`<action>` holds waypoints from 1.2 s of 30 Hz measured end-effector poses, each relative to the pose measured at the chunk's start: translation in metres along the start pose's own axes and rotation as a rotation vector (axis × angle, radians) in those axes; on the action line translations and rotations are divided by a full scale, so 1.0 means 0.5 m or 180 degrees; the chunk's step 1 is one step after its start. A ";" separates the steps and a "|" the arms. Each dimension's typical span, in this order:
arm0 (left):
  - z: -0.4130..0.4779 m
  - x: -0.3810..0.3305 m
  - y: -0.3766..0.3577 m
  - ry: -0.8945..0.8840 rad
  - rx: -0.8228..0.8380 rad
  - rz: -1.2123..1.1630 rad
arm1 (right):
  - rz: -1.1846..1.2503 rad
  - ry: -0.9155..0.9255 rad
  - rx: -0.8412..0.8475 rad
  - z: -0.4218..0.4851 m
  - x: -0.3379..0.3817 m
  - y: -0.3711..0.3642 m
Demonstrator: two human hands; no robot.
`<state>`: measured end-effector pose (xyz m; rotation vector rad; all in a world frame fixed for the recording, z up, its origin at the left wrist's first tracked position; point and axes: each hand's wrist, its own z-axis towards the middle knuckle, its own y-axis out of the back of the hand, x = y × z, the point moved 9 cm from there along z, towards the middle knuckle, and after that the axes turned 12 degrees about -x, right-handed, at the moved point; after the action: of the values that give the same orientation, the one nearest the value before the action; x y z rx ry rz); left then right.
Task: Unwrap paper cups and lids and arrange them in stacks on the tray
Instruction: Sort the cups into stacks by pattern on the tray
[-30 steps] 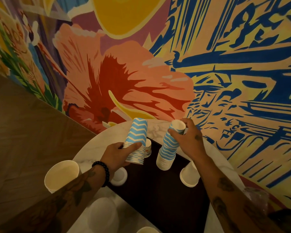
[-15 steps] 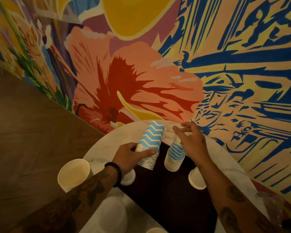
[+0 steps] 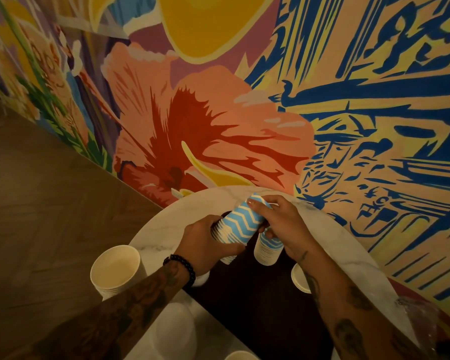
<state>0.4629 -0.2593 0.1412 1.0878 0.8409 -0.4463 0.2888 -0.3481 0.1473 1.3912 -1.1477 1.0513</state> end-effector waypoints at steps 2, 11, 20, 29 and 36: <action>0.001 0.002 -0.005 0.0058 0.0059 -0.0049 | -0.0020 0.0015 0.0016 0.003 0.000 0.004; 0.009 0.029 -0.002 0.0366 0.0029 -0.0069 | 0.0233 0.0322 -0.0642 0.045 0.061 0.104; 0.017 0.079 0.014 0.0912 -0.0154 -0.0209 | -0.0886 0.1207 -0.0918 0.059 0.037 0.145; 0.019 0.057 0.018 0.0734 -0.0216 -0.0332 | -0.1690 0.0797 -0.0410 0.072 -0.084 0.108; 0.019 0.024 0.016 0.0442 -0.0217 -0.0368 | -0.1120 0.0951 -0.0869 0.034 -0.002 0.116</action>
<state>0.4792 -0.2635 0.1386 1.0190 1.0383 -0.4390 0.2320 -0.3674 0.1540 1.1233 -0.7604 0.7842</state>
